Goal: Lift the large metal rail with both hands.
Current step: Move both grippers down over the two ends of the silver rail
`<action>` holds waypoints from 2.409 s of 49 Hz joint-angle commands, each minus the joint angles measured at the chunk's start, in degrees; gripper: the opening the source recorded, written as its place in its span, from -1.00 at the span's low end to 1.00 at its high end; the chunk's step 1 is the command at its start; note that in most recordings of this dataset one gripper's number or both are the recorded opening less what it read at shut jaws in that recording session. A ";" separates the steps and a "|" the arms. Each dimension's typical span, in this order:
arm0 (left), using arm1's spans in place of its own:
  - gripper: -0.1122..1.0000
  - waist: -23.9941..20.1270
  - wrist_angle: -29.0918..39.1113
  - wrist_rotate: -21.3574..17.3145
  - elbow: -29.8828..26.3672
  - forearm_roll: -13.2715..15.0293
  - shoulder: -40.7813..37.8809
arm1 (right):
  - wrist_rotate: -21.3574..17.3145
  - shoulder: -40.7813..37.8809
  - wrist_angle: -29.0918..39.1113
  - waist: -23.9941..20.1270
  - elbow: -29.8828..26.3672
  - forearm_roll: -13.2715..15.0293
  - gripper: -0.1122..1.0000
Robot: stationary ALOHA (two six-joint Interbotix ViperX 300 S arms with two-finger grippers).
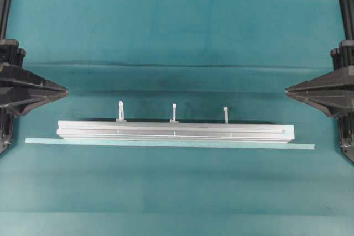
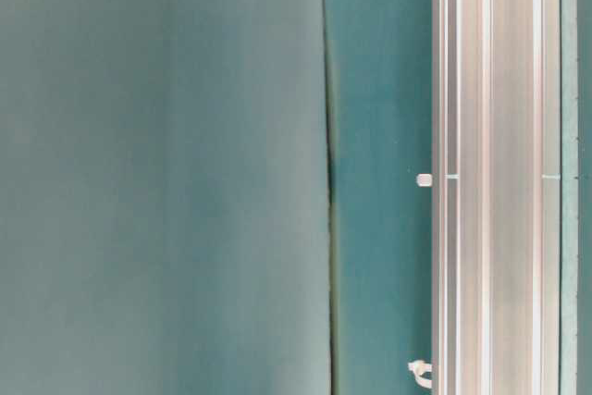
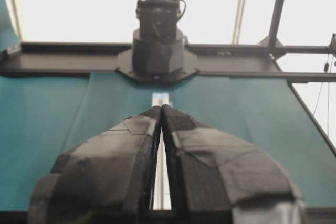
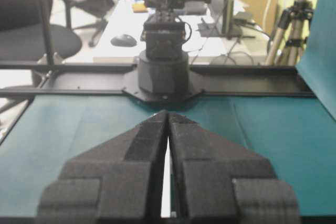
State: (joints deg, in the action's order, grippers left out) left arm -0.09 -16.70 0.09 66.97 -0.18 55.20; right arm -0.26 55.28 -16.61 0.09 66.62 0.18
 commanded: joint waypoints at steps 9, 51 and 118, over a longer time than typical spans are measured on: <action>-0.82 2.20 20.13 2.90 -9.05 -0.70 -1.32 | -2.11 -4.04 10.11 1.14 -4.66 -7.03 -0.80; -0.83 -0.09 60.82 6.24 -26.54 -1.32 -28.74 | -2.02 -37.71 71.10 2.64 -33.66 -2.64 -0.80; 0.95 0.70 50.89 2.99 -23.20 -1.32 -43.42 | -1.67 -51.50 56.60 0.44 -28.65 -1.14 0.94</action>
State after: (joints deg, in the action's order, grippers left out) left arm 0.53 35.42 3.08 43.77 -1.23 11.87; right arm -1.67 4.92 40.69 0.88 37.97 -1.05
